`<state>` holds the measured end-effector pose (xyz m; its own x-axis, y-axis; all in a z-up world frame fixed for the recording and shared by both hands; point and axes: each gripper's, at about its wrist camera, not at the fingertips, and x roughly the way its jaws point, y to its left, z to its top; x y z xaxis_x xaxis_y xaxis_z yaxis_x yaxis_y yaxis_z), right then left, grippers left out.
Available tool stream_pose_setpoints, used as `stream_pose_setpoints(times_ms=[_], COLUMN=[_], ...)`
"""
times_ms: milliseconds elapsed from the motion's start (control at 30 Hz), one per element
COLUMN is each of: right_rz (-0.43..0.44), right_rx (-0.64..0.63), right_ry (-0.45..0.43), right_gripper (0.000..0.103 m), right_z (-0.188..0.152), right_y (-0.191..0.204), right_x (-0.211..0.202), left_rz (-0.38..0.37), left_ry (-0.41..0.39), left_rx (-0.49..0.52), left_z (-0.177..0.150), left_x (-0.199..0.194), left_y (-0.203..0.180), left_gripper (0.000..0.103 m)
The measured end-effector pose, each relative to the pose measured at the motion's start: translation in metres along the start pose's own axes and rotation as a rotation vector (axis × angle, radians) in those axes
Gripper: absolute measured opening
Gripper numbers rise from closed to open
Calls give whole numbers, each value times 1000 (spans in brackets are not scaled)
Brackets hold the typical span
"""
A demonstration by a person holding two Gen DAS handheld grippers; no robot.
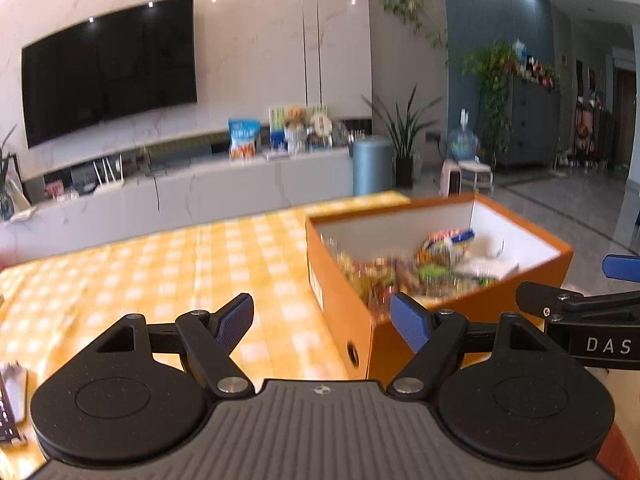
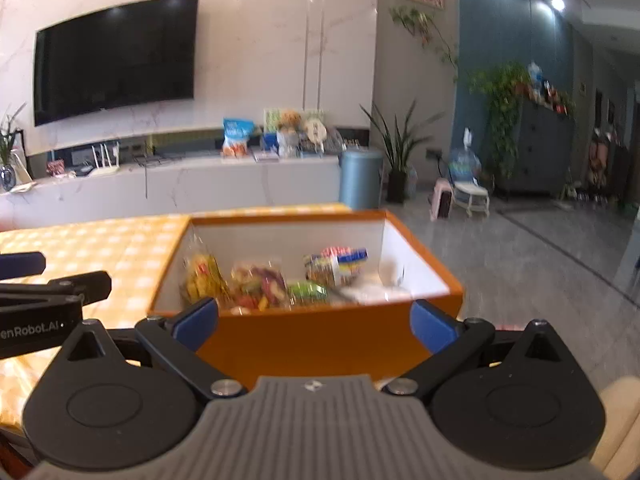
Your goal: Organize snacks
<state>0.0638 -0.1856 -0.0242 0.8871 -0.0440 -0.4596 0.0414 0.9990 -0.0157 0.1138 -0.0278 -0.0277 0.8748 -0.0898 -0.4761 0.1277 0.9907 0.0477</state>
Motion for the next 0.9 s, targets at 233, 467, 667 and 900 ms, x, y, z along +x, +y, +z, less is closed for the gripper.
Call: stream_pose_setpoints(times_ms=[233, 467, 667, 900], right_rz=[16, 25, 23, 25], right_rx=[-1, -39, -40, -34], right_ry=[67, 61, 62, 68], right_gripper=[100, 100, 100, 100], right_z=[-14, -17, -14, -13], right_y=[5, 11, 13, 14], right_x=[11, 10, 9, 10], left_rz=[0, -5, -21, -17], left_ry=[63, 53, 56, 54], left_rx=[-30, -40, -45, -38], left_z=[-22, -21, -18, -16], left_x=[-3, -7, -9, -11], left_y=[8, 11, 11, 10], left_gripper=[91, 91, 91, 91])
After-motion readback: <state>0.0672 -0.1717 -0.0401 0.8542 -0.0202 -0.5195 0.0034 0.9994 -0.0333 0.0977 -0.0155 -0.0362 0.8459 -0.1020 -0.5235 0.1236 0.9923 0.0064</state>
